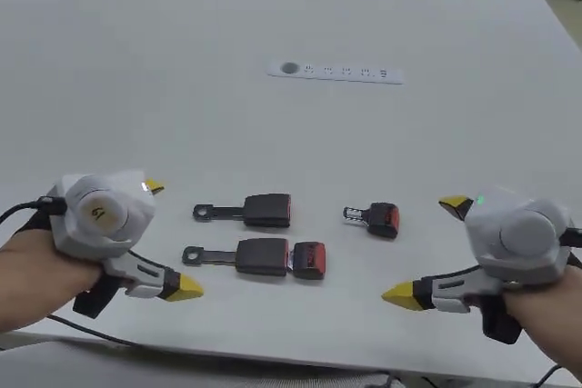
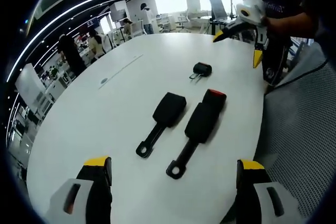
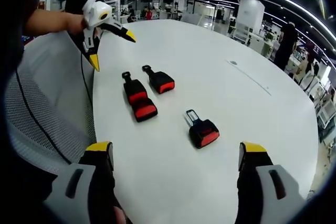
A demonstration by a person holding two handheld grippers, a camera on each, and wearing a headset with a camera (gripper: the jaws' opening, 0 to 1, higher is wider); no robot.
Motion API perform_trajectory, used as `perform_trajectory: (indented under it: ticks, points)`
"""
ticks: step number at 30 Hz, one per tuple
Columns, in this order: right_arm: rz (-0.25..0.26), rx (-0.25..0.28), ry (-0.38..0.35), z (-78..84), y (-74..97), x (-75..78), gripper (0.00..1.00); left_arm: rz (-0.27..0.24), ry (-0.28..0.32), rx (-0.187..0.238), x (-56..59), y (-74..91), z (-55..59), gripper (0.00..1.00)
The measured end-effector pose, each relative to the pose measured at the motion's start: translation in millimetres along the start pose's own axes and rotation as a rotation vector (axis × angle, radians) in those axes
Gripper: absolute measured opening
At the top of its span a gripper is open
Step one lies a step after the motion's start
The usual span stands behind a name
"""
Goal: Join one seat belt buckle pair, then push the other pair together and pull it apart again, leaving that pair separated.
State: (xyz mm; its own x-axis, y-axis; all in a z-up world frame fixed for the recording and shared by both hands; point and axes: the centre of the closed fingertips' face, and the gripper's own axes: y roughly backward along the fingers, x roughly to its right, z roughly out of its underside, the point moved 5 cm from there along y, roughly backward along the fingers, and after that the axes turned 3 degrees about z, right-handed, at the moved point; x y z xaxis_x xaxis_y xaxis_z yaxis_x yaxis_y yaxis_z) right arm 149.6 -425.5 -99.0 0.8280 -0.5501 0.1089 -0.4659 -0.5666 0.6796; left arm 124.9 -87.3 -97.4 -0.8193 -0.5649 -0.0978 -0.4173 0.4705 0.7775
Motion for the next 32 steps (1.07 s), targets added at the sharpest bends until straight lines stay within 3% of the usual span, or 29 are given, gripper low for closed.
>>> perform_trajectory:
  ticks: [14, 17, 22, 26, 32]
  points:
    - [0.004, 0.009, -0.059, 2.5, -0.2, -14.4, 1.0, 0.023, 0.049, -0.012, 2.5, -4.2, 11.7, 1.0]
    - [-0.013, 0.008, -0.122, 9.0, -4.1, -19.3, 1.0, 0.03, 0.051, -0.026, 6.1, -5.0, 12.6, 1.0]
    - [-0.009, 0.009, -0.107, 6.4, -1.7, -22.8, 1.0, 0.025, 0.061, -0.014, 2.8, -4.5, 11.5, 1.0]
    - [0.015, 0.017, -0.113, 3.9, -1.2, -18.8, 1.0, 0.032, 0.053, -0.037, 3.6, -8.4, 18.9, 1.0]
    - [0.014, 0.015, -0.104, 3.1, -6.2, -17.0, 1.0, 0.028, 0.057, -0.035, 1.7, -7.3, 18.1, 1.0]
